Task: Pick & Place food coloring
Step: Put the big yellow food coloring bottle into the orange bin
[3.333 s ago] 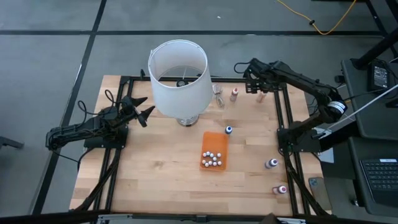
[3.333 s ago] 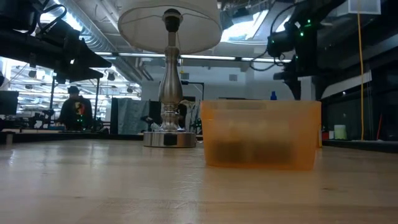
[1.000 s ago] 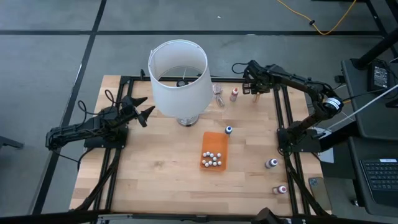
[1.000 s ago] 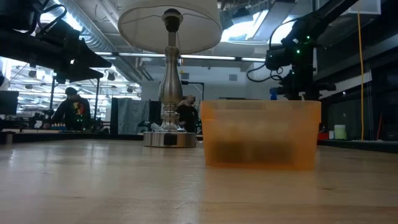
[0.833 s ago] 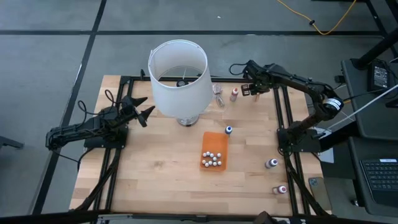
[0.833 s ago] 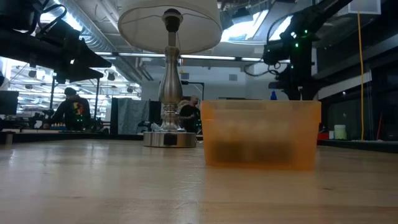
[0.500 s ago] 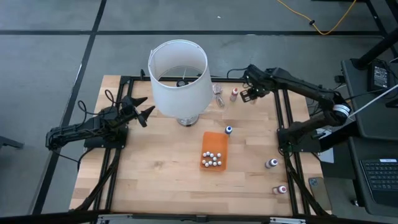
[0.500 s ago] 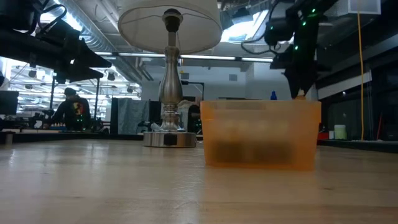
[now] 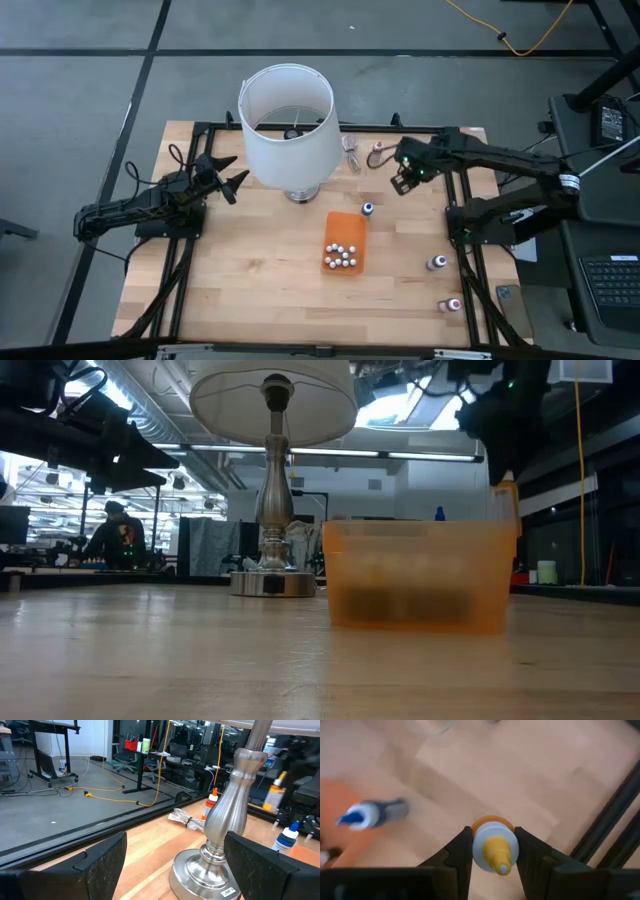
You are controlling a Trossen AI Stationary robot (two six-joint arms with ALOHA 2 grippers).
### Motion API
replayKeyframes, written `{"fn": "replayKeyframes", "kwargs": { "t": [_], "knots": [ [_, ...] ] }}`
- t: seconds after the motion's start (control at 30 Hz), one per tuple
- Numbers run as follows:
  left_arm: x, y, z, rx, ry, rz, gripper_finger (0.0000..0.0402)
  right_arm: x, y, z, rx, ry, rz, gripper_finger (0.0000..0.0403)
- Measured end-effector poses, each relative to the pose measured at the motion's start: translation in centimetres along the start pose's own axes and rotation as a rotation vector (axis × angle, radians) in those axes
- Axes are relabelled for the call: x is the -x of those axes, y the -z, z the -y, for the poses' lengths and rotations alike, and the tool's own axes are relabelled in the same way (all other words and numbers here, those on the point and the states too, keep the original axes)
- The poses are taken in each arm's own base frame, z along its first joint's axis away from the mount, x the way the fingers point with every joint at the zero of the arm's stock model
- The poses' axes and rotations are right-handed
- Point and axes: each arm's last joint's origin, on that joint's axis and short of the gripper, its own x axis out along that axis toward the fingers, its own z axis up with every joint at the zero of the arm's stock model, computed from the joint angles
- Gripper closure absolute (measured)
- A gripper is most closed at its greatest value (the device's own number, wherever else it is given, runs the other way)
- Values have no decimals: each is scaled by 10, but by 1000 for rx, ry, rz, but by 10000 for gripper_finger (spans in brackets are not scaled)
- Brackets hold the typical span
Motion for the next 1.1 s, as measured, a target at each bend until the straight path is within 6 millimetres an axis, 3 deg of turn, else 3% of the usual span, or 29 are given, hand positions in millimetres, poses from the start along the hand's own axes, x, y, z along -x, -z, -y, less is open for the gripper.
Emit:
{"fn": "replayKeyframes", "kwargs": {
  "t": [0.43, 0.57, 0.9, 1.1],
  "knots": [
    [0, 0, 0, 0, 0, 0, 80, 10, 54, -61, 210, -136, -87, 275],
    [0, 0, 0, 0, 0, 0, 80, 16, 63, -85, 281, -168, -82, 275],
    [0, 0, 0, 0, 0, 1, 79, 23, 50, -161, 381, -228, 15, 275],
    [0, 0, 0, 0, 0, 0, 80, 11, 36, -196, 406, -247, 38, 275]
  ]
}}
